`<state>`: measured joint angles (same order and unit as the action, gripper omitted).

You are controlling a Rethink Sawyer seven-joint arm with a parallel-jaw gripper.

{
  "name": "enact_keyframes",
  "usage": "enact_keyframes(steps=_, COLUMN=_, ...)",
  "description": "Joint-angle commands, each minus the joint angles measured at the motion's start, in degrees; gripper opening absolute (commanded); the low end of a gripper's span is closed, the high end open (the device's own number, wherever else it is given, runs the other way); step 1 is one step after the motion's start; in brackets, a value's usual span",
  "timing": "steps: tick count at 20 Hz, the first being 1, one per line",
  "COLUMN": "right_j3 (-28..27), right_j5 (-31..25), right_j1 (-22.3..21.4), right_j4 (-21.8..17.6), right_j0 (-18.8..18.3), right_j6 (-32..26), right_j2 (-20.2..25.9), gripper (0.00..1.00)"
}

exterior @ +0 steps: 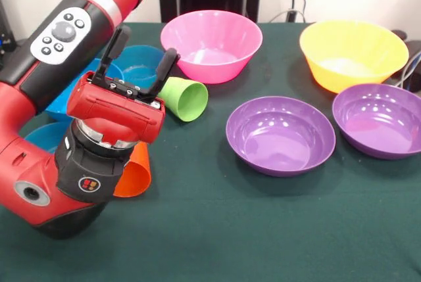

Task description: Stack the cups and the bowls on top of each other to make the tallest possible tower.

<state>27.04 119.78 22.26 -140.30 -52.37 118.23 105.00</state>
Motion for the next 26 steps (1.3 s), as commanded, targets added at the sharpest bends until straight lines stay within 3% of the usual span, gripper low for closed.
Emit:
enact_keyframes(steps=1, right_j3=5.94, right_j5=-22.13, right_j1=-4.54, right_j4=12.18, right_j0=-0.09, right_j6=-12.2, right_j2=-16.6, gripper=1.0)
enact_keyframes(steps=9, right_j3=3.52, right_j5=-20.35, right_j1=-6.5, right_j4=16.63, right_j0=2.35, right_j6=-12.27, right_j2=-21.19, gripper=1.0)
enact_keyframes(steps=17, right_j3=1.75, right_j5=-14.69, right_j1=-9.13, right_j4=15.62, right_j0=4.94, right_j6=-7.92, right_j2=-25.59, gripper=1.0)
enact_keyframes(steps=26, right_j3=5.18, right_j5=-9.17, right_j1=-11.46, right_j4=17.29, right_j0=5.18, right_j6=-13.33, right_j2=-30.93, gripper=1.0)
